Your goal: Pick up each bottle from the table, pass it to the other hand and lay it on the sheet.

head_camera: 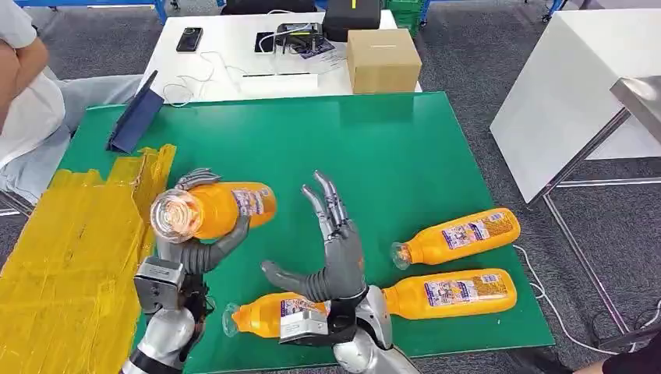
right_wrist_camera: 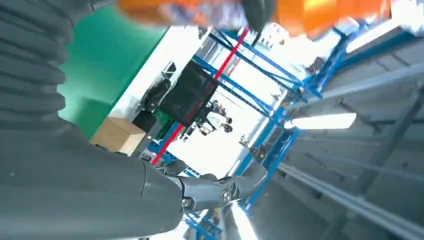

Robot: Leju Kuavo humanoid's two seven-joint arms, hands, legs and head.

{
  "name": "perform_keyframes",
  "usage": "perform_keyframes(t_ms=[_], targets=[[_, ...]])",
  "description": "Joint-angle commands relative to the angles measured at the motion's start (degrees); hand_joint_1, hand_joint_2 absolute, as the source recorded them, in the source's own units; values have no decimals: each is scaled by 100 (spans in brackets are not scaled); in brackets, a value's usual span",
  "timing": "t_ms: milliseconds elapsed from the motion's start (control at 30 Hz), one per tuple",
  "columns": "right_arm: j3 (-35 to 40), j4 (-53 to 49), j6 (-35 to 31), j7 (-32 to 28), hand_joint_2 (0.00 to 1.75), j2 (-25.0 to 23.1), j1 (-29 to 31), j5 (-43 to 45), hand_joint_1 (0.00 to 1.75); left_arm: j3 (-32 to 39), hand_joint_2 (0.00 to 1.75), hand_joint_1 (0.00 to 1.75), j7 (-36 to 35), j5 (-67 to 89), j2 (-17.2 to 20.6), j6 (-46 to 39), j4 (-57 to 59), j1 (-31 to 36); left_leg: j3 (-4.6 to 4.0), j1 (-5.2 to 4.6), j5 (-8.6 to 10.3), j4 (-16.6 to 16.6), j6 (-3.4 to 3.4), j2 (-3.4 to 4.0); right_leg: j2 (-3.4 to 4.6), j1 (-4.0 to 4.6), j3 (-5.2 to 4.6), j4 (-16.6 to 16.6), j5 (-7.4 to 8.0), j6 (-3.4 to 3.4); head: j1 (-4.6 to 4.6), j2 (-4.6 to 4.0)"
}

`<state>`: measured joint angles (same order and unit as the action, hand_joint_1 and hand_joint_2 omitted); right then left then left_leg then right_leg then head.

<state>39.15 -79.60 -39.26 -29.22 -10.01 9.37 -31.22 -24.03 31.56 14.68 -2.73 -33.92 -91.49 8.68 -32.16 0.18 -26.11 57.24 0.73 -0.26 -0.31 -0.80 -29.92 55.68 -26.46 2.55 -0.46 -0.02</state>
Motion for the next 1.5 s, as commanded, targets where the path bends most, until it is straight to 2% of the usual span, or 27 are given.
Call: perform_keyframes(t_ms=[33, 200, 233, 300, 433, 467, 567, 600, 633, 700, 733, 1200, 1267, 1500], targets=[[-130, -1148, 73, 64, 175, 590, -218, 462, 0, 508, 175, 175, -273, 1358, 151, -608, 210, 298, 2, 2, 0, -1, -2, -6, -6, 2, 5, -2, -2, -4, 0, 0], [-867, -2148, 610, 24, 175, 841, -769, 1260, 0, 1232, 175, 175, -1041, 4852, 21, -608, 105, 115, 3, 3, -2, 0, -1, -11, -11, 4, 9, -5, -4, -5, -2, 0], [-1063, -2353, 633, -12, 175, 872, -910, 1308, 0, 1240, 175, 175, -1271, 5543, 66, -608, 143, 66, 10, 5, -5, 1, -2, -10, -10, 6, 18, -7, -5, -7, 0, 0], [-1441, -2680, 764, -38, 175, 851, -1151, 1283, 0, 869, 175, 175, -2181, 6594, 471, -608, 327, 34, 6, 2, -1, -3, -1, -9, -8, 2, 11, -7, -2, -4, 0, 0], [-1916, -2984, 844, -26, 175, 729, -1441, 1207, 0, 520, 175, 175, -3187, 7476, 907, -306, 381, -85, 20, 3, -5, -7, -5, -9, -8, 5, 25, -12, -6, -11, 0, 0], [-1997, -3015, 833, -38, 175, 698, -1484, 1189, 0, 466, 175, 175, -3468, 7532, 1151, -175, 383, -34, 14, 1, -4, -6, -5, -6, -6, 3, 16, -8, -5, -9, -2, 0], [-2037, -3036, 839, -39, 175, 682, -1515, 1194, 0, 433, 175, 175, -3654, 7532, 1163, 33, 432, -24, 11, 2, -2, -5, -5, -10, -11, 5, 13, -6, -5, -10, 0, 0], [-2068, -3035, 881, -45, 175, 636, -1531, 1183, 0, 88, 175, 175, -4413, 7532, 1691, 342, 514, 266, 7, 3, -2, -4, -3, -8, -8, 5, 8, -6, -3, -8, 0, 0], [-2073, -3036, 893, -43, 175, 627, -1534, 1173, 0, -162, 175, 175, -4738, 7532, 1844, 437, 530, 363, 5, 2, -1, -3, -3, -6, -6, 5, 5, -3, -2, -6, 0, 0], [-2078, -3035, 890, -35, 175, 591, -1542, 1111, 0, -476, 175, 175, -5325, 7532, 1946, 787, 763, 552, 4, 6, 0, -1, -4, -12, -13, 7, 6, -2, -3, -8, 0, 0], [-2085, -3054, 893, -14, 175, 566, -1557, 1073, 0, -427, 175, 175, -5491, 7532, 1868, 1011, 917, 585, 3, 7, 2, -2, -3, -16, -17, 6, 4, -3, -3, -6, 2, 0], [-2096, -3079, 893, 4, 175, 553, -1573, 1045, 0, -305, 175, 175, -5563, 7532, 1828, 1245, 1026, 595, 9, 3, -1, -2, -5, -6, -8, 5, 11, -5, -3, -9, 0, 0], [-2139, -3108, 884, 36, 175, 523, -1587, 1007, 0, 291, 175, 175, -5133, 7532, 1455, 1433, 1148, 478, 12, 6, -1, -3, -6, -4, -5, 7, 13, -7, -2, -11, 0, 0], [-2175, -3062, 951, 80, 175, 498, -1535, 1025, 0, 872, 175, 175, -4368, 7100, 1188, 1816, 1734, 476, 13, 0, 0, -7, -2, 1, -1, 1, 12, -7, -1, -5, -2, 0]])
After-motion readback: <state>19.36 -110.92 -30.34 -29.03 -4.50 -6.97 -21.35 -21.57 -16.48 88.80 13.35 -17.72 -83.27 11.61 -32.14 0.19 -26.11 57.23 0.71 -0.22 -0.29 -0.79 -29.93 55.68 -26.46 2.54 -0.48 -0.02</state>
